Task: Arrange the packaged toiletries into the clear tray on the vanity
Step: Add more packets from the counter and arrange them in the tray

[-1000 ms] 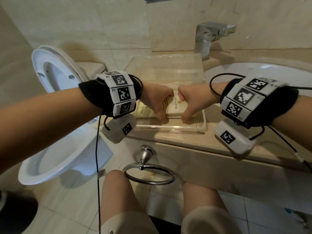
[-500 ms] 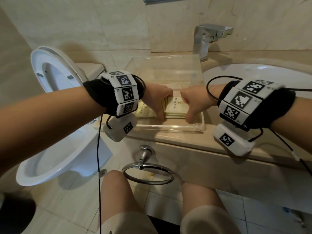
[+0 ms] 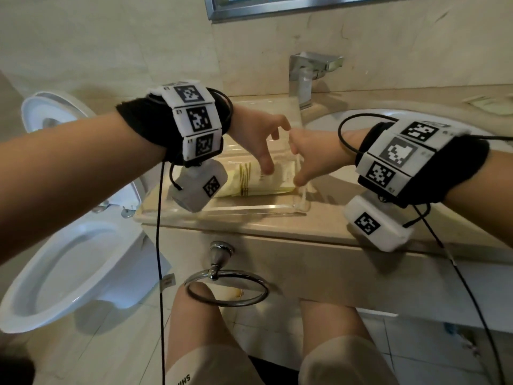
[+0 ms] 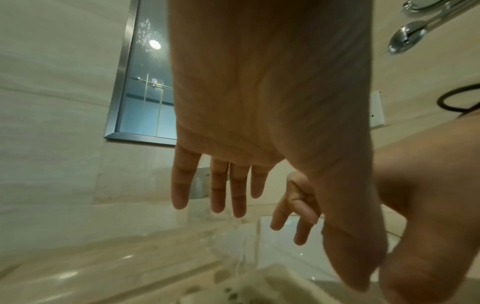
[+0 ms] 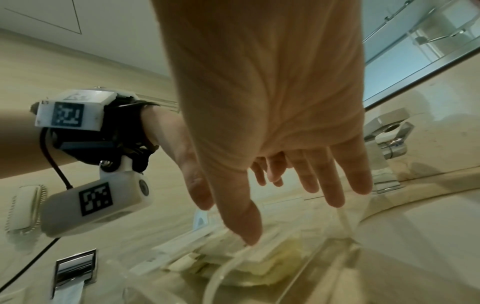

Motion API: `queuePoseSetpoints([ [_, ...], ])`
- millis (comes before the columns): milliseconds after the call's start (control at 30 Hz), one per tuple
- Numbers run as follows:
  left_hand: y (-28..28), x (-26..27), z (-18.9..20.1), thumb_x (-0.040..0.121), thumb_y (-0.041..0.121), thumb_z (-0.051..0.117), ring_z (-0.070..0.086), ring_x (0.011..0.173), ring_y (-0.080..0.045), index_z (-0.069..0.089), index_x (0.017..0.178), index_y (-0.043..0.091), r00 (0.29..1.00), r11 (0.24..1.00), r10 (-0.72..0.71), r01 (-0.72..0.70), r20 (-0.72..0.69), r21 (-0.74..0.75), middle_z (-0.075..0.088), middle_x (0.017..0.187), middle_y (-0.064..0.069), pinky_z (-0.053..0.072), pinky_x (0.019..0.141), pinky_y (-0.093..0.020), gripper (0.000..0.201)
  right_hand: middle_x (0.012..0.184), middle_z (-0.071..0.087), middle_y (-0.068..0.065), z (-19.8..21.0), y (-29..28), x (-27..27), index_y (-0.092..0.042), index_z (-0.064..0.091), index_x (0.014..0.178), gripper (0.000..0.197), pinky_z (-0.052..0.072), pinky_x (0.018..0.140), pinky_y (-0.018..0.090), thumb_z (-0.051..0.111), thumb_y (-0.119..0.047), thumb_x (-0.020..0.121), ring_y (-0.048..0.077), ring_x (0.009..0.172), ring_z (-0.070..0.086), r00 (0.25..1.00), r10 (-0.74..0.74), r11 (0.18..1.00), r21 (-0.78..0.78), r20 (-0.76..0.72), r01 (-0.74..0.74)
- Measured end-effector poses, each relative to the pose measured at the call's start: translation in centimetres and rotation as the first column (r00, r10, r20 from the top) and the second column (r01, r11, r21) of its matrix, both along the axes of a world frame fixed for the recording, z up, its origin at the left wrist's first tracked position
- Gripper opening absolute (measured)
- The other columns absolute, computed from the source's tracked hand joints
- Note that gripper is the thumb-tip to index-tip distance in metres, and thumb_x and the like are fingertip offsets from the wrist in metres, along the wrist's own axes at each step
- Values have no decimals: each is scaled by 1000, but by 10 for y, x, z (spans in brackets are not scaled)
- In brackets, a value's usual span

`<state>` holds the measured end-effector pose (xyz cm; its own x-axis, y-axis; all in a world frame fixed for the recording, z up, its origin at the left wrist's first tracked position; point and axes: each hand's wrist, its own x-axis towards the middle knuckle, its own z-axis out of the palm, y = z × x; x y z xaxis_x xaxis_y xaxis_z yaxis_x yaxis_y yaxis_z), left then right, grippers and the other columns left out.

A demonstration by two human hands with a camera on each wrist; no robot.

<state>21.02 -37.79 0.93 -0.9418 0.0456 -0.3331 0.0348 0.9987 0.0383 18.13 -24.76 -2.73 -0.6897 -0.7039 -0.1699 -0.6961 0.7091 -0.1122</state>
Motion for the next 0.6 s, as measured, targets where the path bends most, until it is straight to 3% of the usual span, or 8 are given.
queuePoseSetpoints([
  [100,18,-8,6,76,30,74,42,128,-19,18,146,16,1000,1000,-20,20,-20,13,40,143,-2,33,93,-23,92,110,52,5,5,19,-1,-8,39,122,55,49,71,30,70,-25,79,20,91,53,999,-45,999,20,8,45],
  [200,39,-17,7,78,31,72,44,125,-21,22,145,14,997,998,-60,60,-50,-3,42,140,-3,35,96,-25,85,85,49,-2,8,44,-2,-18,47,90,19,34,52,20,65,-20,84,13,68,45,997,-82,996,44,-11,83],
  [267,54,-24,6,81,31,70,45,122,-21,25,144,14,993,996,-91,90,-75,-15,43,139,-2,35,95,-26,79,80,46,-3,8,62,-3,-14,45,93,21,34,53,21,63,-22,85,15,70,45,991,-133,989,68,-18,133],
  [367,80,-35,4,85,32,64,47,120,-22,29,143,13,982,991,-133,132,-132,-17,45,138,-3,36,94,-25,70,101,57,8,6,89,-9,-4,51,114,37,41,69,30,60,-26,86,23,87,50,979,-199,973,112,-44,202],
  [467,107,-46,0,88,31,60,47,122,-21,30,143,14,971,985,-172,171,-168,-20,45,139,-2,36,96,-26,65,108,59,11,1,118,-13,0,56,118,40,40,66,30,57,-27,89,24,88,50,965,-261,957,123,-36,263],
  [600,143,-59,-1,89,30,58,47,122,-20,33,141,15,953,974,-225,225,-203,-25,47,138,0,36,98,-28,59,123,60,19,-3,155,-21,3,57,121,42,47,82,35,55,-25,89,33,109,57,937,-349,931,108,-24,350],
])
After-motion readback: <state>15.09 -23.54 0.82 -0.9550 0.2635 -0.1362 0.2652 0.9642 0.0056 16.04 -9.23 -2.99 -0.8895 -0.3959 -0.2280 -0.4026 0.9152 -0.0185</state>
